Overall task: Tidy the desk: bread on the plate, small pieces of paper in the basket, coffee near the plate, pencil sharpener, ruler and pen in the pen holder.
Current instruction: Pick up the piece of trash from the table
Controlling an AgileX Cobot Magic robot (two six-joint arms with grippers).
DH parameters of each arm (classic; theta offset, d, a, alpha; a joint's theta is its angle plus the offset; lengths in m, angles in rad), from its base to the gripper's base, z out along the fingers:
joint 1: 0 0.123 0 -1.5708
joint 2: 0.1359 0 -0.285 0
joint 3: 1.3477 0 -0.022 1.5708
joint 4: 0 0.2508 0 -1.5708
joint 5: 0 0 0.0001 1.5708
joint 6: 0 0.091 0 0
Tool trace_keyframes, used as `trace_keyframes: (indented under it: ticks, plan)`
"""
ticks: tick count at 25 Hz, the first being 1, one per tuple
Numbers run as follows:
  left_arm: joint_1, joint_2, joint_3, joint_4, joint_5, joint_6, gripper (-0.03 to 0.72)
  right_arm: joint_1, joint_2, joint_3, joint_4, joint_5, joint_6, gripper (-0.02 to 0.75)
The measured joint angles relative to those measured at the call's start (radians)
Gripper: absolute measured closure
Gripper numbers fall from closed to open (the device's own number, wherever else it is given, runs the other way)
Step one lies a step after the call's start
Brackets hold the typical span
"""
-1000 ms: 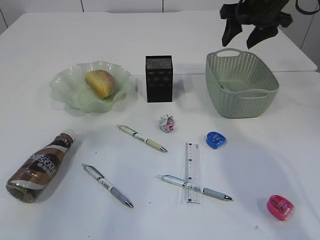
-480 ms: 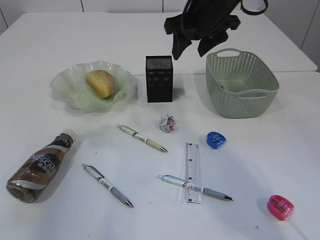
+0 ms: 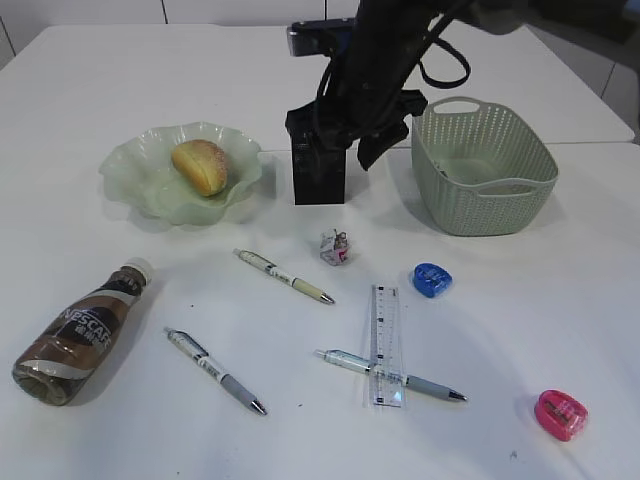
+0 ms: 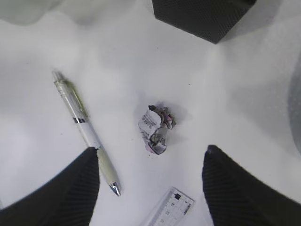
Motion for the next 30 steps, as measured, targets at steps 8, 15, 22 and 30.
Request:
trace_keyframes:
  ticks: [8,15,22,30]
  plan:
    - [0.0,0.0,0.0,0.0,0.0,0.0,0.222,0.0,0.1,0.0,-0.007,-0.002,-0.001,0.204]
    - [0.0,0.0,0.0,0.003,0.0,0.0,0.222,0.0,0.156,0.0,-0.009,-0.005,-0.001,0.205]
    - [0.0,0.0,0.0,0.003,0.0,0.0,0.222,0.0,0.193,0.0,-0.007,-0.008,-0.001,0.205]
    - [0.0,0.0,0.0,0.012,0.0,0.0,0.222,0.0,0.193,0.0,0.016,-0.011,-0.011,0.205]
